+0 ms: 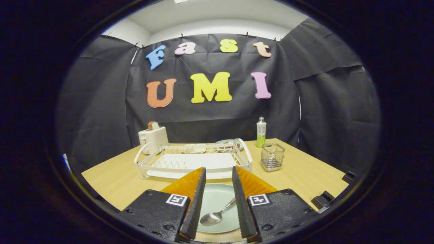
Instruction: Take the plate from the dish rack, then take the spoon from the basket and place it into the plate.
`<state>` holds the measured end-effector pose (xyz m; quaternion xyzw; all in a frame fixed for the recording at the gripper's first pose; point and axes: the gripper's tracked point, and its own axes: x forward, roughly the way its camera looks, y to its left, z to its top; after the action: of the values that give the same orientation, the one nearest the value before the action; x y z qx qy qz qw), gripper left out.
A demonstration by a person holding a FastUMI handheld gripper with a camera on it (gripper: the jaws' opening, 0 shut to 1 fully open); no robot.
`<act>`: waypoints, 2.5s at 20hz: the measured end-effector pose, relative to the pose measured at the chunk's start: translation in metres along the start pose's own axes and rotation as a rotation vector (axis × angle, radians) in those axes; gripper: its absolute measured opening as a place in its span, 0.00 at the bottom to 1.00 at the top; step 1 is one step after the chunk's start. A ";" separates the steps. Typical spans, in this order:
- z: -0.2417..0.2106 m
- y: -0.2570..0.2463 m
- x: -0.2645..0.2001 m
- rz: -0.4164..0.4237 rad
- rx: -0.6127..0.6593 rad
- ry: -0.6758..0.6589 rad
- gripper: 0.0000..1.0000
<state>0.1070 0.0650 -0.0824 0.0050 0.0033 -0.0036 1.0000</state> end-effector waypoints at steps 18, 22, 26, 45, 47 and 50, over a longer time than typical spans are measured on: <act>0.087 -0.055 -0.074 0.005 0.065 -0.052 1.00; 0.088 -0.074 -0.088 -0.008 0.034 -0.042 1.00; 0.084 -0.079 -0.094 -0.029 -0.026 -0.058 1.00; 0.086 -0.073 -0.121 -0.011 -0.026 -0.100 1.00; 0.083 -0.073 -0.119 -0.007 -0.028 -0.091 1.00; 0.081 -0.073 -0.117 0.003 -0.018 -0.080 1.00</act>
<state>-0.0101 -0.0077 -0.0017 -0.0042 -0.0368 -0.0021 0.9993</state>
